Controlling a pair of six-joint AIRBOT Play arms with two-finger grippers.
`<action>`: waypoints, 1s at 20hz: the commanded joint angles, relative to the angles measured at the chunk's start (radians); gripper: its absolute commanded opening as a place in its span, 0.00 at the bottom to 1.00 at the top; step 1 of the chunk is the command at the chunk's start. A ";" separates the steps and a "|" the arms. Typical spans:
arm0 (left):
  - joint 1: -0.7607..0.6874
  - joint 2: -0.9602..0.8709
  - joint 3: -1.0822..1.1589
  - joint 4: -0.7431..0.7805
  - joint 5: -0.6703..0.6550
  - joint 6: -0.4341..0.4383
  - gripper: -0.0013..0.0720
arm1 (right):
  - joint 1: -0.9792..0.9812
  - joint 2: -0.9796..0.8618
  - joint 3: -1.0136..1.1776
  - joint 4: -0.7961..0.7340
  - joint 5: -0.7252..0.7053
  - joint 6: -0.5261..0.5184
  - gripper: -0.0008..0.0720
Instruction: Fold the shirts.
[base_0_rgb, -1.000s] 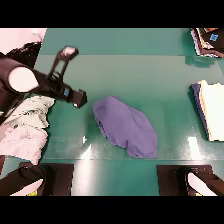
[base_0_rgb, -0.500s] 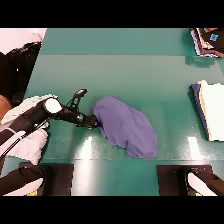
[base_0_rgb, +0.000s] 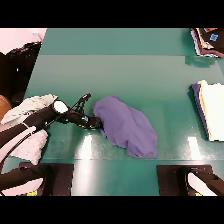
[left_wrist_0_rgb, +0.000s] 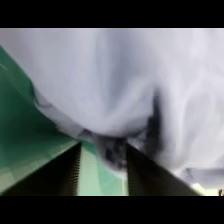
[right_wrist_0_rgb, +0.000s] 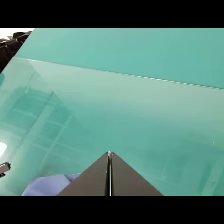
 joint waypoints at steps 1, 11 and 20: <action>0.001 -0.008 0.002 -0.022 0.051 0.014 0.05 | 0.001 0.000 0.001 0.000 0.004 0.000 0.03; 0.295 0.254 0.278 0.344 -0.169 0.002 0.05 | 0.003 0.066 -0.391 -0.129 0.229 0.028 0.21; 0.294 0.259 0.294 0.345 -0.176 0.001 0.05 | 0.346 -0.138 -0.897 0.090 -0.125 0.065 0.62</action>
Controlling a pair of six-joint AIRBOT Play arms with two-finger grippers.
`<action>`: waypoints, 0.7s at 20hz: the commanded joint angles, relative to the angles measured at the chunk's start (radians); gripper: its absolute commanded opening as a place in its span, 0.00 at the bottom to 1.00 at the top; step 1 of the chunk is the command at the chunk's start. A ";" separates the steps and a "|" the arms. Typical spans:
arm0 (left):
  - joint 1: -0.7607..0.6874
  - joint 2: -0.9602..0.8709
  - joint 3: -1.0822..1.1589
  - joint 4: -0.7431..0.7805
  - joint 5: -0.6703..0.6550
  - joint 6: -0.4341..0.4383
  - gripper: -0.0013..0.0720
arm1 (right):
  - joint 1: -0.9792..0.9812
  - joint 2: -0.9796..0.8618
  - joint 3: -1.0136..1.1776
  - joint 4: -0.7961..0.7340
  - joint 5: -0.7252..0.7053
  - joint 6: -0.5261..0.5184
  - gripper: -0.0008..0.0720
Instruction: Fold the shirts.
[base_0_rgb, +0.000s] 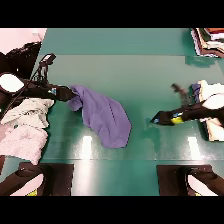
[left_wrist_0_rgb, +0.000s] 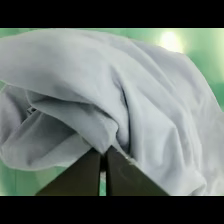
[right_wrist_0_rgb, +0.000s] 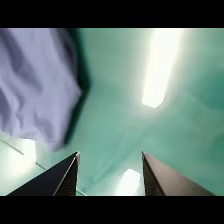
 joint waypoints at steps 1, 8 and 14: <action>0.004 0.004 0.005 0.008 -0.005 -0.001 0.05 | 0.193 -0.130 -0.073 0.113 -0.208 0.004 0.62; 0.004 0.004 0.005 0.008 -0.034 0.000 0.05 | 0.362 -0.384 0.130 0.117 -0.231 0.008 0.41; 0.004 0.024 0.038 0.158 -0.071 -0.048 0.05 | 0.315 -0.367 0.295 -0.113 -0.186 0.055 0.03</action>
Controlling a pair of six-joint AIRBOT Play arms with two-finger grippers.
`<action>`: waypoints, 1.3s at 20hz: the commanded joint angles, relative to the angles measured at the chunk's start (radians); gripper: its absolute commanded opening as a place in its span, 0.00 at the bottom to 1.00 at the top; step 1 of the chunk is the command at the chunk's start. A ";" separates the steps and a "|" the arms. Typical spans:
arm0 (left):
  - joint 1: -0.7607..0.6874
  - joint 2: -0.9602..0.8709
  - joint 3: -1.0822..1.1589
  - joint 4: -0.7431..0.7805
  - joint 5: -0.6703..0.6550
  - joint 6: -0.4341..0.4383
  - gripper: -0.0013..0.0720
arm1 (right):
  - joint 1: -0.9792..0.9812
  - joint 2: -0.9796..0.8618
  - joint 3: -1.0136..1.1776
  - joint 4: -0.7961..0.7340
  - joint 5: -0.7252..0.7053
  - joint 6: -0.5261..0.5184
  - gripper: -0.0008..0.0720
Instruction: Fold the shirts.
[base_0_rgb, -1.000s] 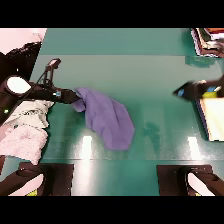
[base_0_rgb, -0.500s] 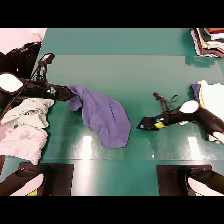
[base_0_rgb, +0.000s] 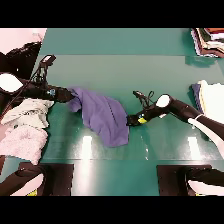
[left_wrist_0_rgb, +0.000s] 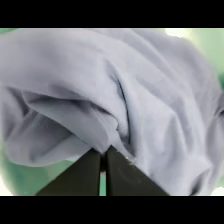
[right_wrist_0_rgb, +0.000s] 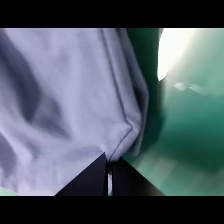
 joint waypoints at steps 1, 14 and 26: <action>0.001 0.024 0.057 0.170 -0.027 -0.052 0.05 | -0.056 0.051 0.113 -0.198 0.058 0.071 0.03; 0.001 0.147 0.726 0.417 -0.012 -0.066 0.05 | -0.626 0.566 0.690 -0.413 0.149 0.076 0.03; 0.001 0.182 1.162 0.161 0.003 -0.070 0.05 | -0.851 0.691 0.982 -0.413 0.229 0.032 0.03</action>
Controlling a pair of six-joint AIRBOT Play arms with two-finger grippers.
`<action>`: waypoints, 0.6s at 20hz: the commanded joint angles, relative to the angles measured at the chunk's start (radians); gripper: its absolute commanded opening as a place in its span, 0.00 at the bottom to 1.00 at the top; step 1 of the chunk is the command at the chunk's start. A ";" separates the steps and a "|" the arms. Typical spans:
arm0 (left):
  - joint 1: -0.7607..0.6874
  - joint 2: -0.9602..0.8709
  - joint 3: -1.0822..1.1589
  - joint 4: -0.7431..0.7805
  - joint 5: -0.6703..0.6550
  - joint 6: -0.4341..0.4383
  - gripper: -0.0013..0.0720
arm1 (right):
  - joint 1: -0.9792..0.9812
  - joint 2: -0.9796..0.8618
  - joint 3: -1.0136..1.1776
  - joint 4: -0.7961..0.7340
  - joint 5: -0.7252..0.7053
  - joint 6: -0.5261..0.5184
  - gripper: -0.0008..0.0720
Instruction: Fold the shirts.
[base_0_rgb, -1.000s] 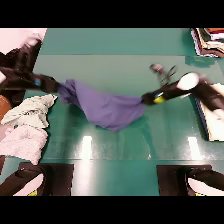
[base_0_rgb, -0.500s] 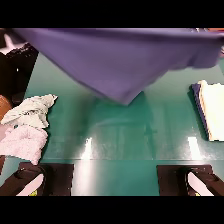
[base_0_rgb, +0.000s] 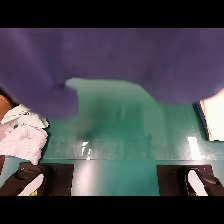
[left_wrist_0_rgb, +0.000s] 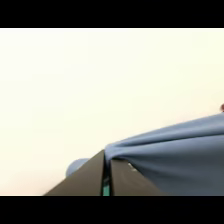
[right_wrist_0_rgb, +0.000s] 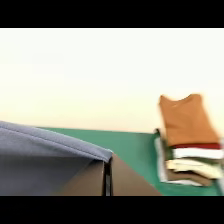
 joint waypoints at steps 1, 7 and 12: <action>0.000 0.019 0.038 -0.187 -0.022 -0.001 0.05 | -0.056 -0.003 0.080 0.002 0.074 -0.021 0.03; 0.000 -0.016 -0.304 -0.202 -0.291 -0.028 0.05 | -0.057 -0.274 0.136 0.086 0.367 -0.020 0.03; -0.001 -0.171 -0.791 -0.195 -0.233 -0.009 0.05 | 0.095 -0.657 0.136 -0.008 0.504 -0.019 0.03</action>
